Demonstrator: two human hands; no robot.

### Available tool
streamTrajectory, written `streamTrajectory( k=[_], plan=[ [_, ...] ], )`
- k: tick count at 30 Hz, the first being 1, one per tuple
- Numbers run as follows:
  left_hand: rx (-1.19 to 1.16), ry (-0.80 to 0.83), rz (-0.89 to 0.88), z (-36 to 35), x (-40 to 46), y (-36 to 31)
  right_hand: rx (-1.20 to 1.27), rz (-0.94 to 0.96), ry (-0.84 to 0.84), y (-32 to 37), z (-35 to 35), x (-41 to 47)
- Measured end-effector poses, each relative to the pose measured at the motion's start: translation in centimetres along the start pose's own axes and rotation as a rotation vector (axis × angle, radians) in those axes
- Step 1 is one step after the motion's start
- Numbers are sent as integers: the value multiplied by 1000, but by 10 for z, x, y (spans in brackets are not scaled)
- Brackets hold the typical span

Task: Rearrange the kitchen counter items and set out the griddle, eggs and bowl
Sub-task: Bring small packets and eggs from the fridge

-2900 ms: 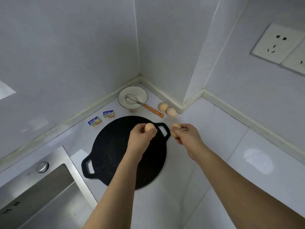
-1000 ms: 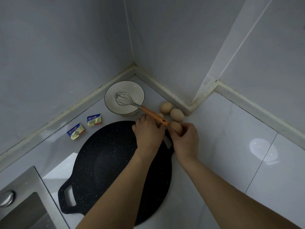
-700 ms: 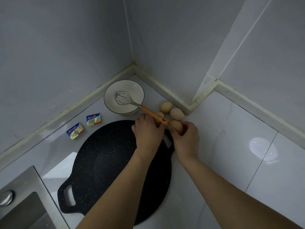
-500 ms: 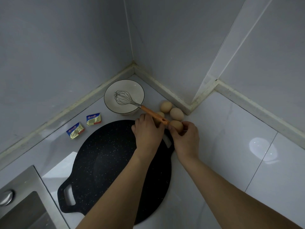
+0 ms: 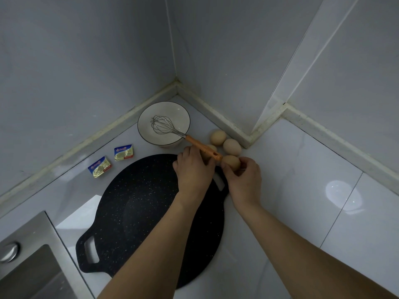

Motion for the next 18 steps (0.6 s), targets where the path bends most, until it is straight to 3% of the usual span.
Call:
streamTrajectory(
  k=[18],
  plan=[
    [-94,29,-46,8,-8,4,1,-23,12,5,7,-9]
  ],
)
Point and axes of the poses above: each hand's wrist, its own x-axis towards the middle knuckle, its own z-axis out of the back of the hand, y = z × x, the point moved 7 cm from there along x, towards the middle knuckle, and after that the axes turned 15 degrees about z, right-handed, at the moved point
